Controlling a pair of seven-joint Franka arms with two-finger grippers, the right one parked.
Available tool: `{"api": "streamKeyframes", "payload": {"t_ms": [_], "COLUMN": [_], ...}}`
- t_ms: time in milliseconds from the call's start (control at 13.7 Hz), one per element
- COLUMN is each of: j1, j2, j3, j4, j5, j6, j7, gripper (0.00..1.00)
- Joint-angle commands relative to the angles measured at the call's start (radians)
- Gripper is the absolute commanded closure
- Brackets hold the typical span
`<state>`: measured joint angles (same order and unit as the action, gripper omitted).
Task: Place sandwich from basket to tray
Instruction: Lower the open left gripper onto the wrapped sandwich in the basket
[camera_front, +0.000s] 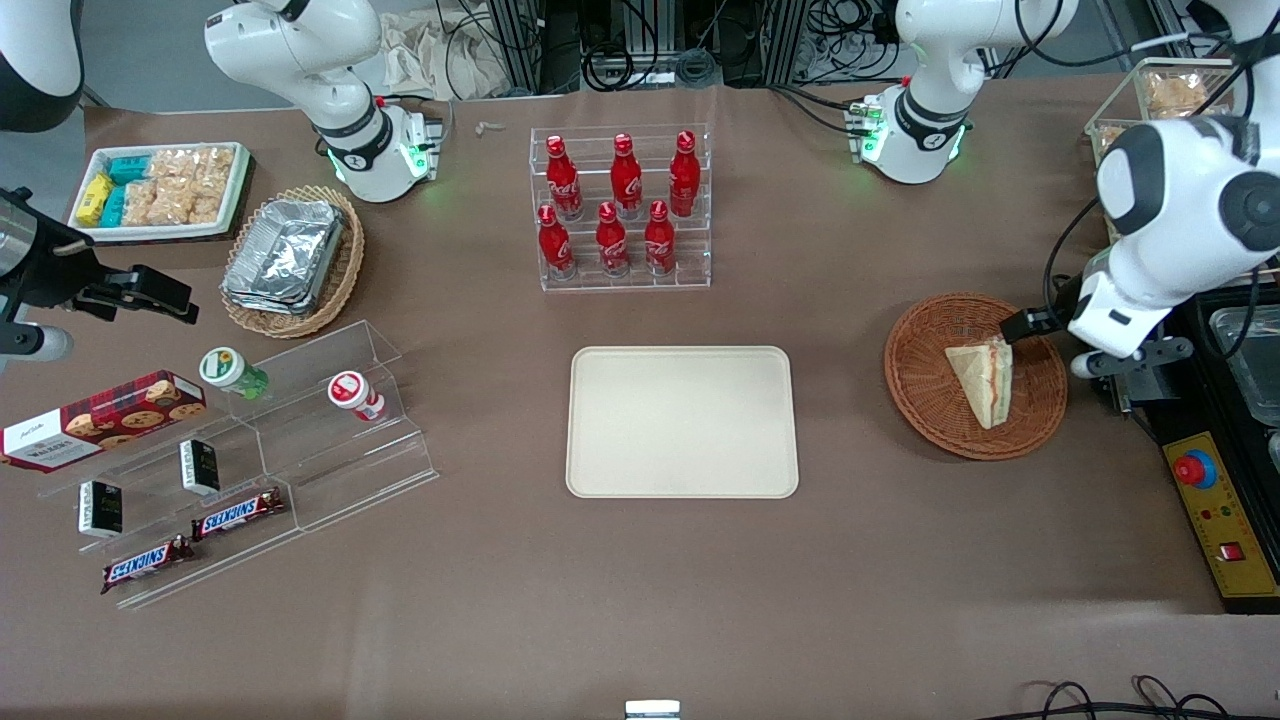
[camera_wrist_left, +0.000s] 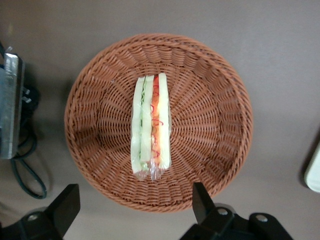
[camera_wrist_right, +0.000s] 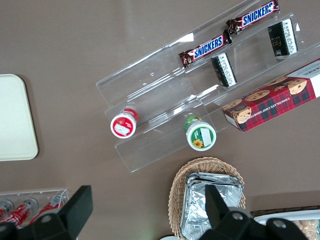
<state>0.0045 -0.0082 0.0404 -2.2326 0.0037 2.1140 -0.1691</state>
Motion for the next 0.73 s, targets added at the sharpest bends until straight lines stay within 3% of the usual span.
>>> {"api": "streamKeyframes", "payload": {"t_ms": [0,293,659], "j1": [-0.006,-0.011,-0.012], "j2": [0.072,0.138,0.174], "j3": [-0.002,-0.004,-0.004], "j4": [-0.001,-0.001,-0.009], "j5": [0.013,0.013,0.015], "j6": [0.063,0.069,0.078], "j7": [-0.081,-0.206,-0.217], "gripper": [0.00,0.00,0.00]}}
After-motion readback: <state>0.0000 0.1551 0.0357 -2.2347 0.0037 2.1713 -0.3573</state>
